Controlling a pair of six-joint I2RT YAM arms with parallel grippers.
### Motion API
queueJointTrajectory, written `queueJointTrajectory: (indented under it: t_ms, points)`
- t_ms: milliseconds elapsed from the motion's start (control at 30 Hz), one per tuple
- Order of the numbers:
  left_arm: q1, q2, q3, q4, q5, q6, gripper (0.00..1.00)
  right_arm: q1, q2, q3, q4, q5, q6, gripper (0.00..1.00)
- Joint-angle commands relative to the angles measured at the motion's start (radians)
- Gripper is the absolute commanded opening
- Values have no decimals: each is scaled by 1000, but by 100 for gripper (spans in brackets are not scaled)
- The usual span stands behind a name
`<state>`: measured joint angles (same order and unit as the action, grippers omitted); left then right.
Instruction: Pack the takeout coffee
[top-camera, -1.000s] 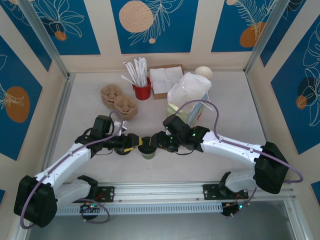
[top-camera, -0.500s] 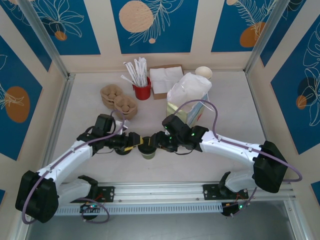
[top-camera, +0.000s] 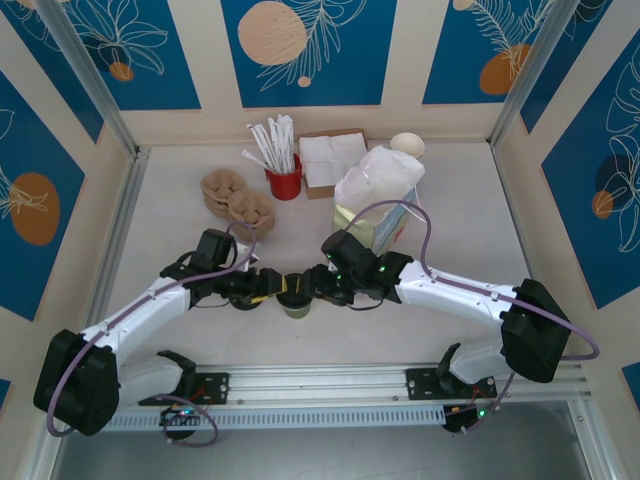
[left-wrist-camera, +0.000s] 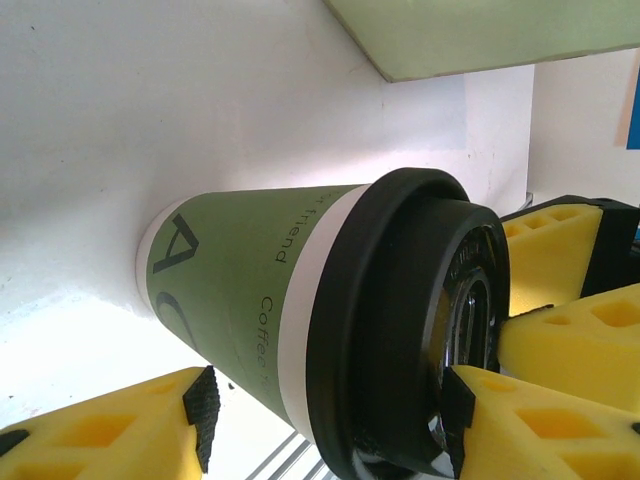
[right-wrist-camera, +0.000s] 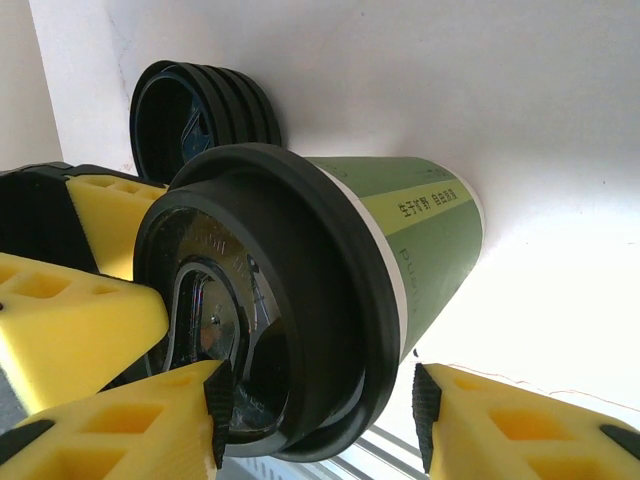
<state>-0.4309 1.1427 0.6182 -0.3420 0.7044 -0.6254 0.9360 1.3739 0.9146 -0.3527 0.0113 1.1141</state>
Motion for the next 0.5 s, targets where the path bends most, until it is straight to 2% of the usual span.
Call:
queueJointTrajectory:
  t_ms: [0,467]
  points:
    - [-12,-1,-1,-41,-28,30,60,9,10,15,-29,-6,-11,53]
    - [-12,11,-21,-67,-52,53,57,18,21,-5,-43,7,-8,53]
